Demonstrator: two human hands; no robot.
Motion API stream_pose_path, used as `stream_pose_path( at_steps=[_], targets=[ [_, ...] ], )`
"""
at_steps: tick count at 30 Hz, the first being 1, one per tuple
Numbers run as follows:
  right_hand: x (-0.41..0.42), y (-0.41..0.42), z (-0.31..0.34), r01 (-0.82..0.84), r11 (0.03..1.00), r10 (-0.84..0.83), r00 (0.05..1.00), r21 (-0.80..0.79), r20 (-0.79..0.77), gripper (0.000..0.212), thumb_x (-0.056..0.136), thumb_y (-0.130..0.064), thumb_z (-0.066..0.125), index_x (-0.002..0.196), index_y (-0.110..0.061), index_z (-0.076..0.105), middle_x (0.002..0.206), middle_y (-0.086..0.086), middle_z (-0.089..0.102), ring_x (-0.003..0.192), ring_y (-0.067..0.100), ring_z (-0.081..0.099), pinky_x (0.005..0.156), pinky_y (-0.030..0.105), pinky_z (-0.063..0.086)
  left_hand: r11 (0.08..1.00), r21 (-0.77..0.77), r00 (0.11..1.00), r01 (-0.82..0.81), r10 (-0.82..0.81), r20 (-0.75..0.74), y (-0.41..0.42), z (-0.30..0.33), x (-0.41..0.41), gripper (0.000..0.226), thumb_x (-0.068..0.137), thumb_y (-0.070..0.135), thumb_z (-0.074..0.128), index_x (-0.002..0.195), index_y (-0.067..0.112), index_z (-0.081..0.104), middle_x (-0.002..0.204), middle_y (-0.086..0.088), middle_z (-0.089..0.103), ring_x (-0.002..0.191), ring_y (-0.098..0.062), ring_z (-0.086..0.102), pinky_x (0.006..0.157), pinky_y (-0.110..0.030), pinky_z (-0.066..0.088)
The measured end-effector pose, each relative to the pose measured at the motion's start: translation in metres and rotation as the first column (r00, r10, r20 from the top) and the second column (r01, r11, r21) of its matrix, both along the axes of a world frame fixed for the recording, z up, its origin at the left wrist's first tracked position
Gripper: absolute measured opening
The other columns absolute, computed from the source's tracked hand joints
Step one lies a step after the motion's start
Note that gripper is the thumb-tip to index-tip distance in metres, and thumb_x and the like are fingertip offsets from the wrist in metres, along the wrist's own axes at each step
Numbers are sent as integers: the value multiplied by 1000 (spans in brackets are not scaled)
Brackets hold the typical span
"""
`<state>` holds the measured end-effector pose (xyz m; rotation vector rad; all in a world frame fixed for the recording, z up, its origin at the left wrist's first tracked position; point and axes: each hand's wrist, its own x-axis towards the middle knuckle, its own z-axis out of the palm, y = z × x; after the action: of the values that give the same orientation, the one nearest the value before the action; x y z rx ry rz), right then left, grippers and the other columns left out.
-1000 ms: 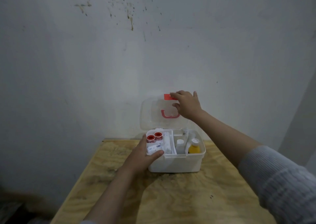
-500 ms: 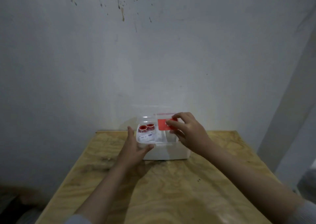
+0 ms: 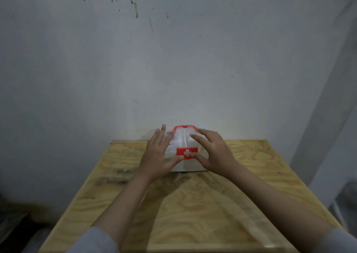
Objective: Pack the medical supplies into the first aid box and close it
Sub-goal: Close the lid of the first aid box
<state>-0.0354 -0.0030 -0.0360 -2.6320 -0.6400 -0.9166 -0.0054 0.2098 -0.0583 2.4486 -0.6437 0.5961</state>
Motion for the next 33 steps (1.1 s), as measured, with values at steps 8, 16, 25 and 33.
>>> stream_pose_path(
  at_steps=[8,16,25,33],
  targets=[
    [7,-3,-16,56,998,-56,988,-6,-147,64,81,-41,65,138,-25,42,147,2,42,139,25,31,113,48,22,998,36,995,-45,41,89,-7,-14,5,72,79,62,51,139,23,45,149,-2,39,142,-28,24,109,-34,17],
    [14,1,-31,75,996,-73,997,47,-33,56,78,-31,71,130,-17,52,136,9,54,130,31,46,106,55,31,992,52,980,-113,103,171,-11,-21,9,64,77,43,72,133,19,52,141,-5,50,133,-32,40,101,-34,31],
    [39,5,-22,140,990,-137,986,24,-95,54,81,-29,67,131,-18,49,140,9,51,133,31,41,109,59,29,982,108,986,-158,152,62,-20,-6,35,62,80,43,69,135,26,47,146,0,43,138,-26,30,103,-41,40],
    [60,25,-2,291,950,-311,915,-111,-258,65,79,-11,69,134,-21,35,148,5,34,143,30,20,109,63,23,961,201,979,-188,199,-35,-33,15,56,64,81,35,70,137,23,41,145,-2,39,136,-25,26,106,-36,37]
  ],
)
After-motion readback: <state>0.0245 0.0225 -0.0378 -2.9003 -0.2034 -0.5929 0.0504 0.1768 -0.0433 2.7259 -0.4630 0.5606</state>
